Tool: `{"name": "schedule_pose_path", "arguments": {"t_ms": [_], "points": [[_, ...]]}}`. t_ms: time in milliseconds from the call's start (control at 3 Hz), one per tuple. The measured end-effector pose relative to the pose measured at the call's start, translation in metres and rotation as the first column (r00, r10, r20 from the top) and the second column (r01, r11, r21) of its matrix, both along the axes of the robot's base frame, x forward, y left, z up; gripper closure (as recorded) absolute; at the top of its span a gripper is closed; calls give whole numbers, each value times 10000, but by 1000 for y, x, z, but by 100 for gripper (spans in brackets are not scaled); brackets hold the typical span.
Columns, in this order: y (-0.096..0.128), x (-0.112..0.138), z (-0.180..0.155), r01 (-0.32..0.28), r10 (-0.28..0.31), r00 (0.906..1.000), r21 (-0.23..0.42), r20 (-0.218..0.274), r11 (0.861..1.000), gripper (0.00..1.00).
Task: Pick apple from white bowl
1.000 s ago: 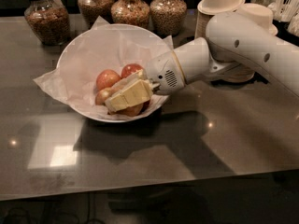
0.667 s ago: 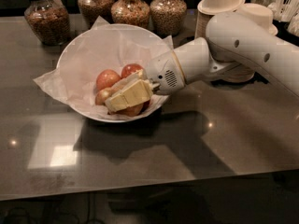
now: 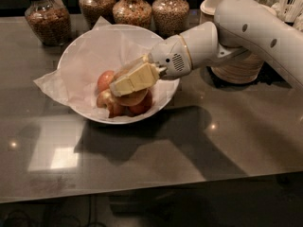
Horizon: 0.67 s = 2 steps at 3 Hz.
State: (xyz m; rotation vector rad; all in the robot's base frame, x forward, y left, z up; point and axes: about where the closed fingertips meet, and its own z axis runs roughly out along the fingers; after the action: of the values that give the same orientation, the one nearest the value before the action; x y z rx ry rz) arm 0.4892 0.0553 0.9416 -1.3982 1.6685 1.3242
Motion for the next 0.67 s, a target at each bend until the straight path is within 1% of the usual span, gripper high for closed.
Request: {"name": "schedule_pose_path", "arguments": {"t_ms": [333,667], "points": [[-11,27,31,-109,88,9988,432,488,9990,100],[-46,73,66,229,-283,9925,470,1193,9986,100]]}}
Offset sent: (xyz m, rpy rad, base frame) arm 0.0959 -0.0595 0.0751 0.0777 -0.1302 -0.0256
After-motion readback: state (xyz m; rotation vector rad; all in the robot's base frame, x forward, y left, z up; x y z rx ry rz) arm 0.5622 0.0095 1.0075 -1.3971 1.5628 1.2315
